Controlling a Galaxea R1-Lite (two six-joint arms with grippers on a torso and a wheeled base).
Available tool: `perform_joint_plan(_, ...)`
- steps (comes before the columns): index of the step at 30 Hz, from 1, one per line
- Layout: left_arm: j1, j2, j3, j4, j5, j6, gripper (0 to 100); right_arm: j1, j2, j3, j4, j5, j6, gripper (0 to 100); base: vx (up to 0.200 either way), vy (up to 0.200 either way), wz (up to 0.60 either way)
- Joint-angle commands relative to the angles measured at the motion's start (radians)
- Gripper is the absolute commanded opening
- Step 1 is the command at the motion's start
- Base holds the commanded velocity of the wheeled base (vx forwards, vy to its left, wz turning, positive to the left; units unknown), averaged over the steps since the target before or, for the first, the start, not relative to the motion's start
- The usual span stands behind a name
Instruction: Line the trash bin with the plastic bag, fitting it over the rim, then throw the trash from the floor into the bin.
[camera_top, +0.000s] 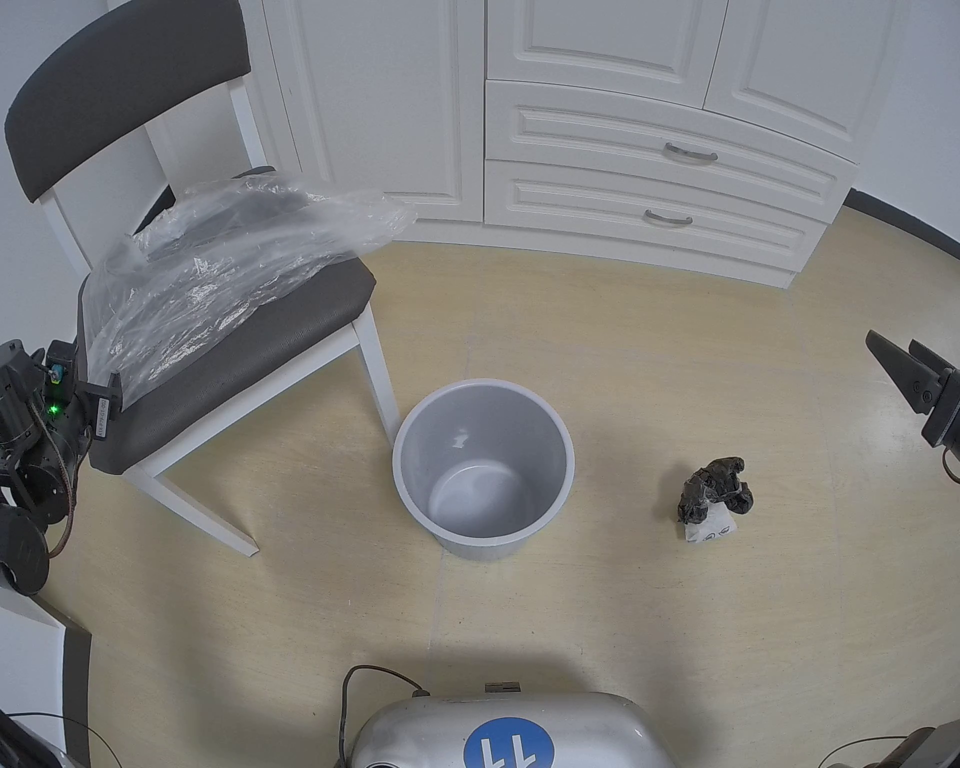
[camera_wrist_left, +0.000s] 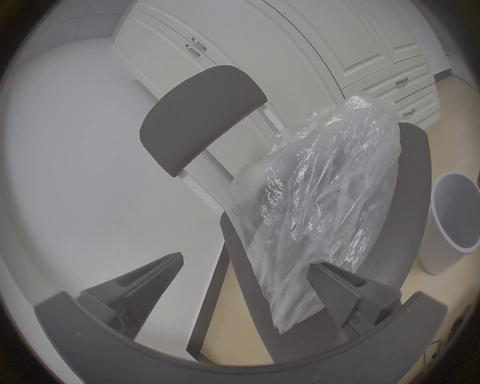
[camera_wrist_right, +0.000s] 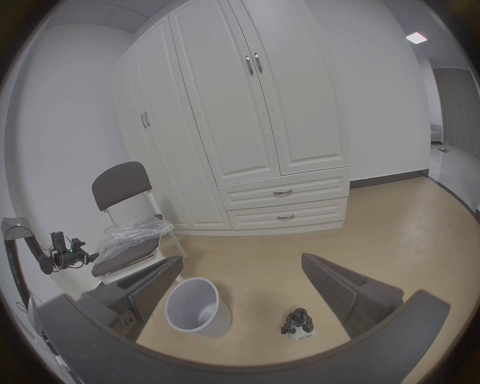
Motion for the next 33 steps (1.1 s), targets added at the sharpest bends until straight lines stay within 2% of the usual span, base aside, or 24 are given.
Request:
perform_joint_plan(1, 0.008, 0.036, 0.029, -0.019, 0.001, 0.003, 100, 0.002, 0.002, 0.001, 0.000, 0.000, 0.000, 100, 0.000, 0.000, 0.00)
perform_joint_plan(19, 0.021, 0.085, 0.015, -0.093, 0.001, -0.003, 100, -0.001, 0.010, 0.000, -0.002, 0.000, 0.003, 100, 0.000, 0.000, 0.00)
perform_joint_plan(24, 0.049, 0.099, 0.009, -0.108, -0.002, -0.031, 100, -0.005, 0.011, -0.003, 0.000, 0.000, 0.006, 100, 0.000, 0.000, 0.00)
perform_joint_plan(29, 0.052, 0.122, 0.012, -0.185, 0.003, -0.092, 100, -0.010, 0.010, -0.006, -0.002, 0.002, 0.023, 100, 0.000, 0.000, 0.00)
perform_joint_plan(33, 0.058, 0.126, 0.029, -0.249, 0.004, -0.085, 100, -0.010, 0.011, -0.008, -0.002, 0.002, 0.025, 100, 0.000, 0.000, 0.00)
